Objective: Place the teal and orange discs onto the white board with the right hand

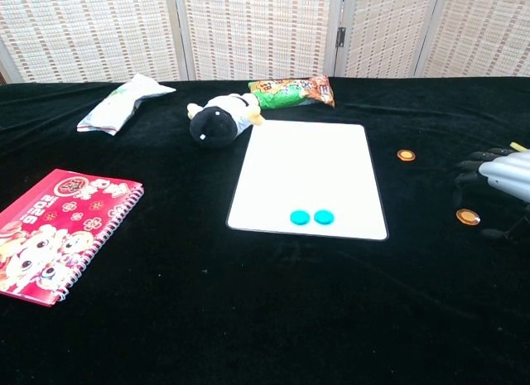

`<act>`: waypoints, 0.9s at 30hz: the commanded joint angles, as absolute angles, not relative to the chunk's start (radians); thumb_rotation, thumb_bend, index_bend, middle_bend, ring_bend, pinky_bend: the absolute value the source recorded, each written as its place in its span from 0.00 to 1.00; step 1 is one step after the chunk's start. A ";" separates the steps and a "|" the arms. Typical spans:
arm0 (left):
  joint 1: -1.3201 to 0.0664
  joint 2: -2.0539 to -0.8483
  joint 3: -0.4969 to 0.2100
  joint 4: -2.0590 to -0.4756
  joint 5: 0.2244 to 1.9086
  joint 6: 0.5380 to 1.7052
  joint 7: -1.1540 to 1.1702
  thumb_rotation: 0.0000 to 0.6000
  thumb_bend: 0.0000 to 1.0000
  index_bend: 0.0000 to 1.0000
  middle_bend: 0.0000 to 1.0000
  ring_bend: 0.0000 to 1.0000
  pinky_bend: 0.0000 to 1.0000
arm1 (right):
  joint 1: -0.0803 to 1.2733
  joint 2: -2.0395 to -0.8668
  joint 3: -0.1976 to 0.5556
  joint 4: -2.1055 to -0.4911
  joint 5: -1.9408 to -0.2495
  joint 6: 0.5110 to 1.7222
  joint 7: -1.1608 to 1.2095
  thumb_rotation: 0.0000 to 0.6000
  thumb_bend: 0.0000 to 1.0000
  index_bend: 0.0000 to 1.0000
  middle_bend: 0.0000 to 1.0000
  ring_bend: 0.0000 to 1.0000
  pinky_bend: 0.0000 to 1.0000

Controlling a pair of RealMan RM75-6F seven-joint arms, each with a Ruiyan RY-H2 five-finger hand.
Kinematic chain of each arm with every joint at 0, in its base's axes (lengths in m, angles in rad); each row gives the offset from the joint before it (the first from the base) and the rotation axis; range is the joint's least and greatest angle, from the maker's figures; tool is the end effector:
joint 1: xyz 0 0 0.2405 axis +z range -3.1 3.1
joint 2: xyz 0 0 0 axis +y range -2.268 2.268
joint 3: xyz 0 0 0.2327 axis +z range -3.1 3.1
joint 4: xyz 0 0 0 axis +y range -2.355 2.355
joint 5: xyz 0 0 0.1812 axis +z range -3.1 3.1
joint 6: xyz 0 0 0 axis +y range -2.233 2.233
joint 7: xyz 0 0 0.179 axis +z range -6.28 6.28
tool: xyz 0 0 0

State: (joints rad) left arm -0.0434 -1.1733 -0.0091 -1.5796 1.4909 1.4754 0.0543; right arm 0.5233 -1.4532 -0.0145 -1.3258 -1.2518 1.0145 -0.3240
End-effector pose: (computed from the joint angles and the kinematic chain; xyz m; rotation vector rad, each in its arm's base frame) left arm -0.2942 0.1924 0.1540 -1.3934 -0.9455 -0.8143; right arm -0.2534 -0.3086 0.0249 1.8622 -0.8322 0.5648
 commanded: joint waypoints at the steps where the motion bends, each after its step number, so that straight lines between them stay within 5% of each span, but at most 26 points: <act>1: -0.044 -1.174 -0.009 -1.579 1.491 1.475 0.054 1.00 0.27 0.00 0.00 0.06 0.00 | 0.521 -1.458 -0.008 -1.314 -1.252 1.009 -0.318 1.00 0.25 0.37 0.11 0.00 0.00; 27: -0.045 -1.181 -0.009 -1.562 1.482 1.470 0.044 1.00 0.27 0.00 0.00 0.06 0.00 | 0.524 -1.490 0.032 -1.276 -1.252 0.968 -0.324 1.00 0.29 0.44 0.13 0.00 0.00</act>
State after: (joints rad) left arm -0.0446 -1.1809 -0.0091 -1.5625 1.4820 1.4696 0.0436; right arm 0.5239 -1.4896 0.0320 -1.2759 -1.2524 0.9684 -0.3235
